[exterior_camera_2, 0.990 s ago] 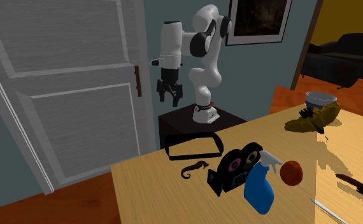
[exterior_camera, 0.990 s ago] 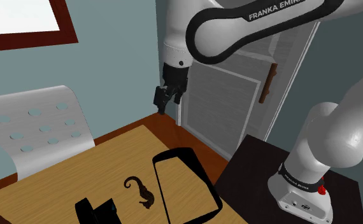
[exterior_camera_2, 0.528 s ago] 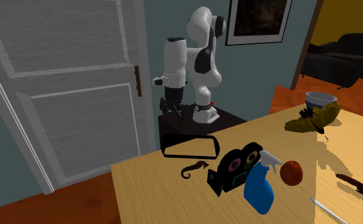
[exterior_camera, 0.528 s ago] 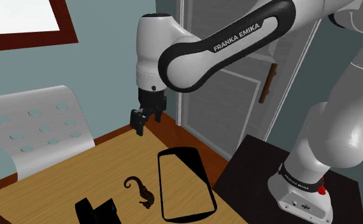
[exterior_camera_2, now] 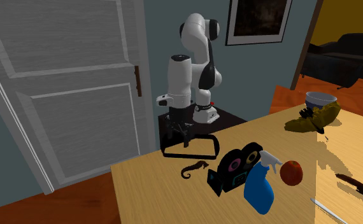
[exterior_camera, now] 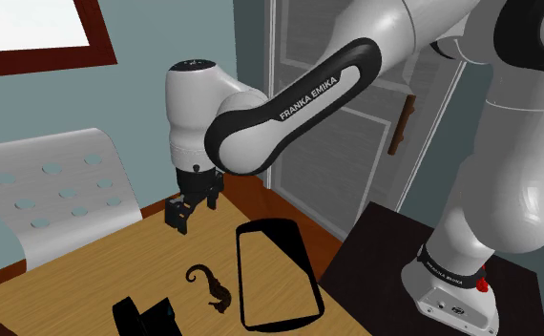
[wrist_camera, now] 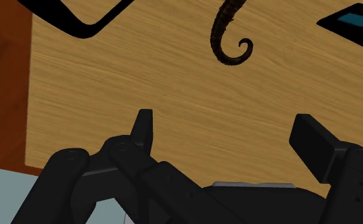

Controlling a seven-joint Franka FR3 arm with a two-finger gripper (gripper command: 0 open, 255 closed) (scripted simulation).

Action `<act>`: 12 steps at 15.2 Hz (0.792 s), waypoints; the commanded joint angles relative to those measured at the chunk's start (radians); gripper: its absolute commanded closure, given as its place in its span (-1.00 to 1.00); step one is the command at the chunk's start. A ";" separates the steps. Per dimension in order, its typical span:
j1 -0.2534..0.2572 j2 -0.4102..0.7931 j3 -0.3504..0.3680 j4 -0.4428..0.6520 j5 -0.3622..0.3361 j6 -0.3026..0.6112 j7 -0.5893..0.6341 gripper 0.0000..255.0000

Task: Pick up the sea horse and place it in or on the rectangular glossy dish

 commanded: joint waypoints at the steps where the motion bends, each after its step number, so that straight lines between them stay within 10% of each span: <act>1: 0.006 0.023 -0.003 -0.001 -0.015 0.021 0.012 -1.00; 12: 0.016 0.066 -0.013 -0.010 -0.044 0.069 0.031 -1.00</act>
